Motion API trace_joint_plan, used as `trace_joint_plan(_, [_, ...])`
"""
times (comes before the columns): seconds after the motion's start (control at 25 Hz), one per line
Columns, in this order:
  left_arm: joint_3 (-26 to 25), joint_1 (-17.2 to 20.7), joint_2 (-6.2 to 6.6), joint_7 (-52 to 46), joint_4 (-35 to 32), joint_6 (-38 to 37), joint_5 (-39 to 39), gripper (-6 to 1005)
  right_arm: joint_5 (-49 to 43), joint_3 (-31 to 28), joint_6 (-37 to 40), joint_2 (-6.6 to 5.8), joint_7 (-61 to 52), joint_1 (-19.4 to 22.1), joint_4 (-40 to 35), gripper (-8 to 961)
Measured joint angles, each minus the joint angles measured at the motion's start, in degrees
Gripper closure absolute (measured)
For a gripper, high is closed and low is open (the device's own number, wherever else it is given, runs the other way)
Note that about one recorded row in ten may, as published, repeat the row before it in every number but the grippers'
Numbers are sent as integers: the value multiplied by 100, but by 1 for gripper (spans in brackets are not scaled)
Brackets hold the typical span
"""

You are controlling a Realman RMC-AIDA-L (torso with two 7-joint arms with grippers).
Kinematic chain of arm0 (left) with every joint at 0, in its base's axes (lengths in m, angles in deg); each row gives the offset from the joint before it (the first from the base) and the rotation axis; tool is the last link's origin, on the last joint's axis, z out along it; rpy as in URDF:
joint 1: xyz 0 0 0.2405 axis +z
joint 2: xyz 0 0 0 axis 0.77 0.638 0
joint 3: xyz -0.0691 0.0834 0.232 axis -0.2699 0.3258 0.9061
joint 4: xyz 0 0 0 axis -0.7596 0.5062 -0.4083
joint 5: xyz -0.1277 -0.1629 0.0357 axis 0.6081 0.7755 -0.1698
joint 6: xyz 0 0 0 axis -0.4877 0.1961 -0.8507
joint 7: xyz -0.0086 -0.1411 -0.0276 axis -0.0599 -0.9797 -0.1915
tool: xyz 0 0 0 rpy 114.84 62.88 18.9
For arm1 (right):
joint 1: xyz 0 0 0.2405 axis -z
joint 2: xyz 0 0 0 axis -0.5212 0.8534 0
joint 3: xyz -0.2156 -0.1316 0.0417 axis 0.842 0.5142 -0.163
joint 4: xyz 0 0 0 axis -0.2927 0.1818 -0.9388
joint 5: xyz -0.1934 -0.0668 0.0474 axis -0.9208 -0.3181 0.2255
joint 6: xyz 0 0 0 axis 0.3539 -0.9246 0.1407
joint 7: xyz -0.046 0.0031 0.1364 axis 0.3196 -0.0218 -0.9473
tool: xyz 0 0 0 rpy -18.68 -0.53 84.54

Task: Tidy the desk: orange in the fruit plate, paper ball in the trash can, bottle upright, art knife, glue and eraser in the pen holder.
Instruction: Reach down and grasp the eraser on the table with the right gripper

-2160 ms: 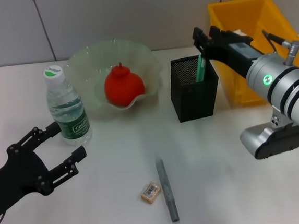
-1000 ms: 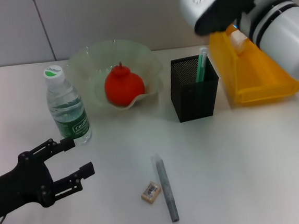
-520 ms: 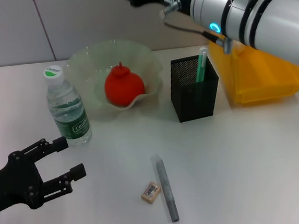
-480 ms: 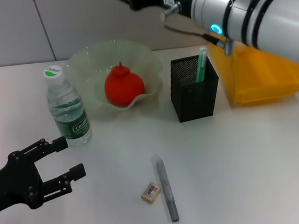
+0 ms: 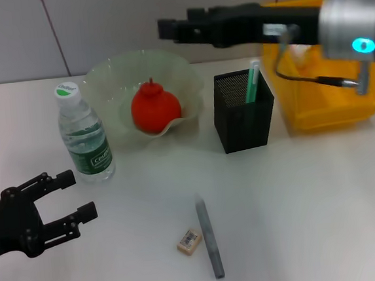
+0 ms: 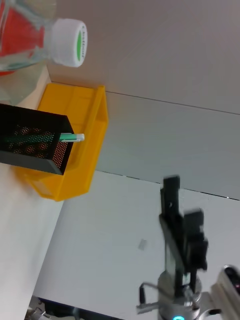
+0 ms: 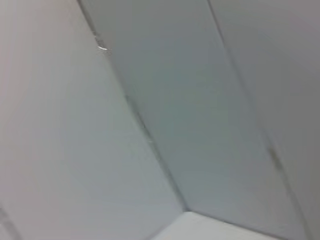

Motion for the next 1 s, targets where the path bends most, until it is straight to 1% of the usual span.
trace_joint_plan(0.08, [0, 0, 0, 0, 0, 0, 0, 188, 594, -560, 881, -1, 665, -17, 549, 178])
trace_joint_plan(0.12, [-2, -27, 0, -36, -43, -69, 4, 188, 901, -1063, 1675, -26, 1138, -82, 1069, 178])
trace_joint_plan(0.16, [6, -41, 0, -64, -59, -100, 2, 188, 942, -1286, 2096, -59, 1321, -140, 1336, 178])
trace_joint_plan(0.2, [6, -41, 0, -64, -59, -100, 2, 188, 942, -1286, 2096, -59, 1321, -140, 1336, 178])
trace_joint_plan(0.24, [21, -53, 4, -99, -74, -131, -10, 188, 807, -1587, 2757, -200, 1579, -321, 1860, 178])
trace_joint_plan(0.28, [37, -60, 15, -135, -76, -158, -22, 188, 807, -1587, 2757, -200, 1579, -321, 1860, 179])
trace_joint_plan(0.44, [59, -89, 45, -287, -101, -245, -246, 188, 528, -1685, 3515, -530, 2049, -734, 2864, 179])
trace_joint_plan(0.48, [59, -97, 48, -321, -121, -252, -310, 188, 437, -1682, 3598, -566, 2158, -801, 3004, 179])
trace_joint_plan(0.52, [59, -104, 49, -347, -140, -263, -366, 188, 91, -1669, 3692, -602, 2329, -950, 3130, 180])
trace_joint_plan(0.56, [59, -114, 50, -366, -160, -273, -418, 188, 91, -1669, 3692, -602, 2329, -950, 3130, 180])
trace_joint_plan(0.64, [60, -127, 53, -369, -180, -289, -488, 188, -351, -1649, 3701, -592, 2392, -1106, 3111, 180])
trace_joint_plan(0.76, [63, -138, 61, -365, -202, -289, -529, 188, -1175, -1647, 3637, -483, 2428, -1455, 3059, 181])
trace_joint_plan(0.92, [69, -148, 78, -304, -259, -294, -603, 188, -2357, -1604, 3443, -253, 2407, -2060, 3055, 181])
trace_joint_plan(0.96, [69, -151, 78, -302, -275, -287, -632, 188, -2747, -1585, 3315, -153, 2380, -2253, 3059, 181])
trace_joint_plan(1.0, [68, -175, 78, -300, -299, -271, -713, 188, -3071, -1566, 3182, -81, 2378, -2404, 3076, 182])
